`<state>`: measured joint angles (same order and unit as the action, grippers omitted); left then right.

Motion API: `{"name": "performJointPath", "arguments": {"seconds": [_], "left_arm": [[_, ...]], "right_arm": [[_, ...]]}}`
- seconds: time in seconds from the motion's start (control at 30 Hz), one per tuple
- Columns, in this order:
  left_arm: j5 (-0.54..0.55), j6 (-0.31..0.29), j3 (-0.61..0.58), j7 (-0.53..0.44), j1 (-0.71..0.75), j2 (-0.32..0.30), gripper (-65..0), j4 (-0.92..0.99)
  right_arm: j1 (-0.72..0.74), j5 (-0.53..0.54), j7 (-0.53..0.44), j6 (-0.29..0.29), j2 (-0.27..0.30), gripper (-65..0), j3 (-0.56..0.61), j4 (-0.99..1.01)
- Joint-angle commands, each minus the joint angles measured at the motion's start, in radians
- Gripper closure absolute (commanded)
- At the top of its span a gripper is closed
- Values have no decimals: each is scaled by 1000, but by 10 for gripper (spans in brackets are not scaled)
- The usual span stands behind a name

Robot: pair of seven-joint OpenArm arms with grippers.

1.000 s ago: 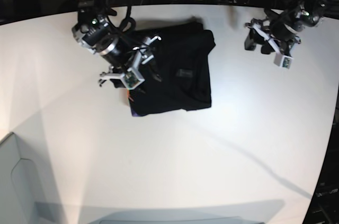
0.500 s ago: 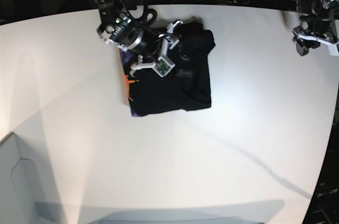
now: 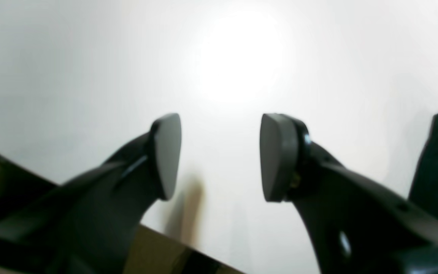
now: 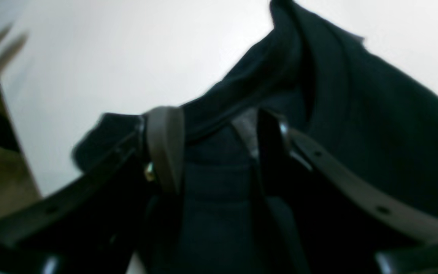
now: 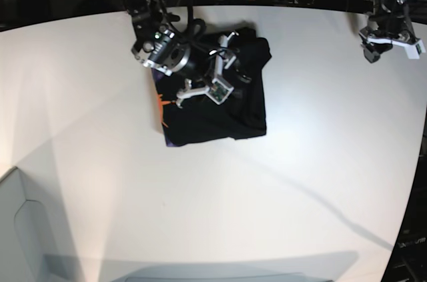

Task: Fold the T-shirt properly
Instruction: 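Smooth the top of the folded bundle with the right gripper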

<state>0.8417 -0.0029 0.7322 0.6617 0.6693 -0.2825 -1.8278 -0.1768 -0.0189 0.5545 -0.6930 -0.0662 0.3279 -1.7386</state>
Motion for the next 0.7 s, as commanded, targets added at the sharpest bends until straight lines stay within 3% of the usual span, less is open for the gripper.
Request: {"name": "performJointPath", "arguments": {"seconds": [0.0,0.2,0.67], "left_arm": [[4,-3,11,-12,10,-7,-324,-16],[4,-3,11,-12,22,25,-325,-40],[4,-3,14,-13,68,25,-325,-59]], "right_arm": [[20,24,-29,-5,-13,-319,18,-2],[113,24,-29,-5,-28,-319,41,101],[248,24,-29,-5,-62,-319,-19,268]]}}
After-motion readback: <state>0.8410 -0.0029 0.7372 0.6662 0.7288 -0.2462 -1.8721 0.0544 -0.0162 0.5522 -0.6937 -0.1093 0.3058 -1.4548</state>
